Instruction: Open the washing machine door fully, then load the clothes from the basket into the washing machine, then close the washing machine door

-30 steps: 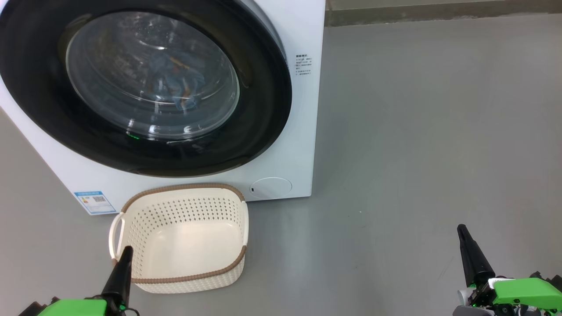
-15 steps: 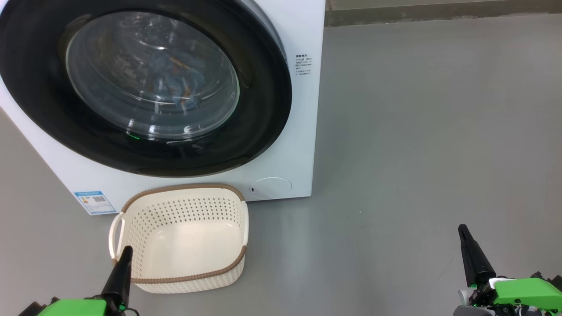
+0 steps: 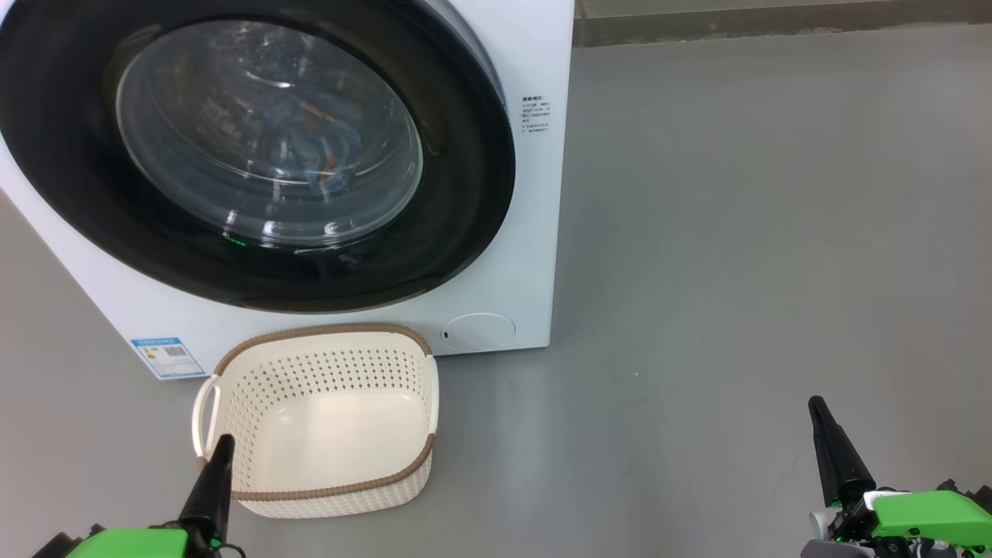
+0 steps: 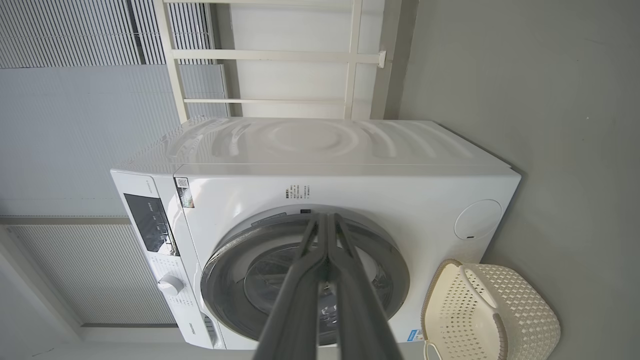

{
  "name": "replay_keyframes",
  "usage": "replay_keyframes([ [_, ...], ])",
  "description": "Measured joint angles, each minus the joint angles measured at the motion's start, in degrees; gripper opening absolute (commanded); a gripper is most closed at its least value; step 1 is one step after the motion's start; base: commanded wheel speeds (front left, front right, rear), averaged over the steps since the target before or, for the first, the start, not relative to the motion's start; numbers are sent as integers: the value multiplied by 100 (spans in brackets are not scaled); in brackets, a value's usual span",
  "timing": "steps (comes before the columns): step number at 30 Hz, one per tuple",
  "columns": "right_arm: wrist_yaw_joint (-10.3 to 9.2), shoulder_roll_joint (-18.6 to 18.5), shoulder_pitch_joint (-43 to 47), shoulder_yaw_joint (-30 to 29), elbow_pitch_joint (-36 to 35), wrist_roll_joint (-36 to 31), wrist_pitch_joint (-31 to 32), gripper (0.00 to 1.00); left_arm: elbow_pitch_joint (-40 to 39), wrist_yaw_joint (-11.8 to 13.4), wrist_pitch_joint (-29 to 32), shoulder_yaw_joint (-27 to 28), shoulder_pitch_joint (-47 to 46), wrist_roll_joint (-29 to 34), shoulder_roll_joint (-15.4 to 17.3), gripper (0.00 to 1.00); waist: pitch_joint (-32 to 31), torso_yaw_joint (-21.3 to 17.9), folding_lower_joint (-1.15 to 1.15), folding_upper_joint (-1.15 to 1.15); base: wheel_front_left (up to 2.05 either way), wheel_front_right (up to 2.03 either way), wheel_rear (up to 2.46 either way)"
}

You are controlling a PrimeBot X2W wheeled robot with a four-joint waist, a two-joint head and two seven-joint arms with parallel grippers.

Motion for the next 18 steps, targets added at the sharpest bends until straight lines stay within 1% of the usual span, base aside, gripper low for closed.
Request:
replay_keyframes([
  [18, 0, 3, -1, -18, 0, 0, 0, 0, 0, 0, 0, 7, 0, 0, -1, 0, 0, 0, 0, 0, 0, 0, 0],
])
